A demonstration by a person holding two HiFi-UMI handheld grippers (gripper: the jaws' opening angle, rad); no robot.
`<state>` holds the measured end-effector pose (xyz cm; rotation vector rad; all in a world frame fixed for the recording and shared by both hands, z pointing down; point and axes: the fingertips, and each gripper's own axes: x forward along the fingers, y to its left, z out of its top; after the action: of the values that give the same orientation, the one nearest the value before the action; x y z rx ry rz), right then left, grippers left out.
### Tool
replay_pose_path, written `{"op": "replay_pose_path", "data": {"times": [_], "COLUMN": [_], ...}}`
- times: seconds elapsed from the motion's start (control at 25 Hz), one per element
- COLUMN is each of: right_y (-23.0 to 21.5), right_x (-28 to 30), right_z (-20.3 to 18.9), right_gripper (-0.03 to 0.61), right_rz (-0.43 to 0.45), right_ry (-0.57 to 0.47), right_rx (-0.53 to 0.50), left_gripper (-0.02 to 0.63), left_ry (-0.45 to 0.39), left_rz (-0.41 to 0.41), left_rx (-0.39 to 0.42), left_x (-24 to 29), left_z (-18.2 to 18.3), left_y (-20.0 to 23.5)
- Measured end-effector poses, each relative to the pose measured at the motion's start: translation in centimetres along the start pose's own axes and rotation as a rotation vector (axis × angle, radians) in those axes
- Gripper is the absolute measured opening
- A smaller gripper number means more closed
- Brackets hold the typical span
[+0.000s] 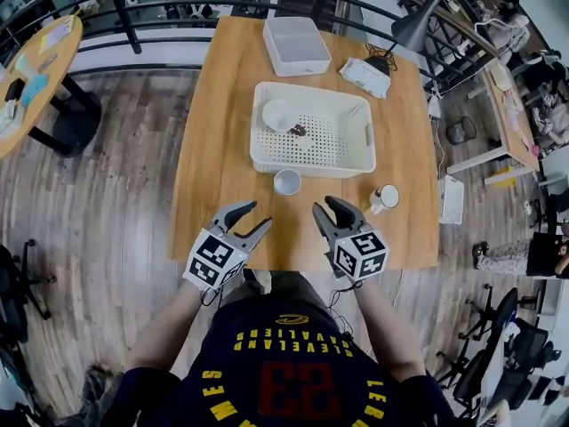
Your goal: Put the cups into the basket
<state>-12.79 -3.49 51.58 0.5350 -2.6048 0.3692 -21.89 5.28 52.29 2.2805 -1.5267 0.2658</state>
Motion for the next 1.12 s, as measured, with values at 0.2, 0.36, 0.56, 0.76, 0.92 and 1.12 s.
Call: {"op": "replay_pose_path", "data": {"times": [0.2,0.36,0.56,0.76,0.92,1.12], "right_y": [-0.6,-1.1,-1.8,-1.1,-1.6,-0.9], "right_x": [3.9,6.4,9.6,12.0,13.5,14.2], "right_z": [-1.9,-4.4,-7.8,-9.6,-10.5,-9.9], "right_gripper": [0.16,0.206,0.265,0.296,0.299,0.299], "right_rz": [0.07,0.114,0.142,0.196,0.212,0.233], "right_ry": [0.097,0.184,0.283,0.305,0.303,0.249], "right_rx": [-0.128,-0.184,-0.254,-0.277,-0.301,-0.372], "left_gripper": [0.184,0.193,0.21,0.222,0.241,0.255], "left_ry": [0.081,0.164,0.249,0.308,0.322,0.367], "left_rz": [0.007,0.008,-0.027,-0.067,-0.129,-0.162], "left_rx": [0.032,0.047,0.06,0.062,0.093,0.1], "left_x": [2.5,4.8,7.9,9.8,10.8,10.8], "left_z": [-1.8,-3.7,-6.2,-8.1,-8.2,-9.4], "left_y": [1.8,3.3,4.0,4.0,3.5,3.2]}}
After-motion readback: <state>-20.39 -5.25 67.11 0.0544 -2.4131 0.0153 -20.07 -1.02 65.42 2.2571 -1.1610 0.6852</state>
